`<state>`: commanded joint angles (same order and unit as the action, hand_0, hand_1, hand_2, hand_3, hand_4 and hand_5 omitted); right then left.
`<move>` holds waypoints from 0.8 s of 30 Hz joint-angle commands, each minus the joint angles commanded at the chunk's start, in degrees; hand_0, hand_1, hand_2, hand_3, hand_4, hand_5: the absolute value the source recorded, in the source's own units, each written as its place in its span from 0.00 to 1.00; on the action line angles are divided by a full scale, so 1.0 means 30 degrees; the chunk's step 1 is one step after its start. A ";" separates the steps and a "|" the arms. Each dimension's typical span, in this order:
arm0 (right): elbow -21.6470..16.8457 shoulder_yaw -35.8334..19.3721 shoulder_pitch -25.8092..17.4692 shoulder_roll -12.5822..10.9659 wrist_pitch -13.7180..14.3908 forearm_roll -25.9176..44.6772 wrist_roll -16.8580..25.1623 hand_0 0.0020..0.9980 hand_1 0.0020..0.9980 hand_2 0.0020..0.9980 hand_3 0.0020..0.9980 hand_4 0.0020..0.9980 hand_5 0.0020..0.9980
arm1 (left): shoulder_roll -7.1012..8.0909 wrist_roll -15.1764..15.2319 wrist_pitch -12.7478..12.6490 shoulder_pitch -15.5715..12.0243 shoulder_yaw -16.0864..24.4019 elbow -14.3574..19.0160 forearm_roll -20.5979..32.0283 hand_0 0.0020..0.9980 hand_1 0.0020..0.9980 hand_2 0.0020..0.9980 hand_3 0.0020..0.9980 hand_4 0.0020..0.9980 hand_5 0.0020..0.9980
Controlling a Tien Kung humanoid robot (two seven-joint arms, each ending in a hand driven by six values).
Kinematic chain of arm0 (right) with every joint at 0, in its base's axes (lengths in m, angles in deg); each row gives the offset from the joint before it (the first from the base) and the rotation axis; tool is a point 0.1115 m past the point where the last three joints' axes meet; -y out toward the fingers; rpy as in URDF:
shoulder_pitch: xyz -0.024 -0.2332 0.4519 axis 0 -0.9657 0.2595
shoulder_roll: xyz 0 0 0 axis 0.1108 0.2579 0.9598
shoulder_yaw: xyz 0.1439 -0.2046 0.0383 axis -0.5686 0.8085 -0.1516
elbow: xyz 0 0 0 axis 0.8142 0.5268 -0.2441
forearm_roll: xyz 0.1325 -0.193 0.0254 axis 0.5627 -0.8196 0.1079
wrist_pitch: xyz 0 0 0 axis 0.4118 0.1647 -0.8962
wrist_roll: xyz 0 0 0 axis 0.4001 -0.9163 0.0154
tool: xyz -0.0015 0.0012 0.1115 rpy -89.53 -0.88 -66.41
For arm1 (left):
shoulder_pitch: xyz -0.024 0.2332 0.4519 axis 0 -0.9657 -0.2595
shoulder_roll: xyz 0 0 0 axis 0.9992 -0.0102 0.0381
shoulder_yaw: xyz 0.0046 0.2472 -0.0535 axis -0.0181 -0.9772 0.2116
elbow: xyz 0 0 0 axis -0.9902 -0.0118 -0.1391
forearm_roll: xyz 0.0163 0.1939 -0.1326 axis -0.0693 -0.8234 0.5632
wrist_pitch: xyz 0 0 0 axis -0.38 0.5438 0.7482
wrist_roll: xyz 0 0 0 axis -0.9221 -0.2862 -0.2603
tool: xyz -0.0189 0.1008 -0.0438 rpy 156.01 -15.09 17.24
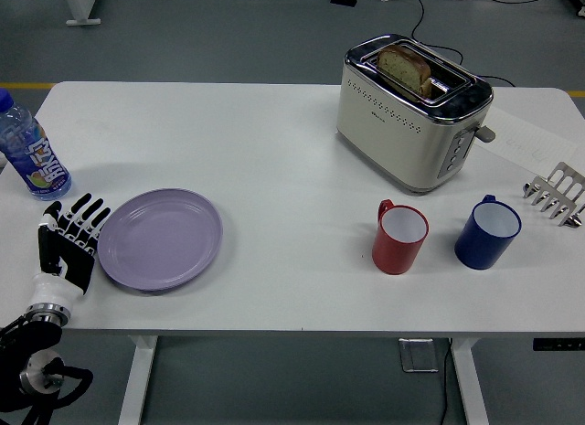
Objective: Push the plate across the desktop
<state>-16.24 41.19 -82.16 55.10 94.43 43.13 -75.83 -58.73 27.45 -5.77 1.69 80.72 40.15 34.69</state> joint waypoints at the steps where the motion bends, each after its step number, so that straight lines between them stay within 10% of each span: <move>1: -0.0002 -0.0013 0.0004 0.0000 0.0002 -0.0034 -0.0014 0.60 0.55 0.65 0.63 0.38 0.56 | -0.0029 0.0009 -0.0004 0.0028 -0.0072 -0.0016 0.0007 0.77 0.77 0.73 0.71 0.56 1.00; 24: 0.0006 -0.0032 0.0131 0.0000 -0.0036 -0.0278 -0.0026 0.60 0.55 0.64 0.63 0.38 0.56 | -0.1325 0.0263 -0.0066 0.0836 -0.1109 -0.0326 0.0207 0.77 0.76 0.73 0.71 0.56 1.00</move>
<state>-16.22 41.10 -81.77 55.10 94.32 42.29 -75.90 -62.70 28.24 -5.97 4.20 77.39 39.17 35.31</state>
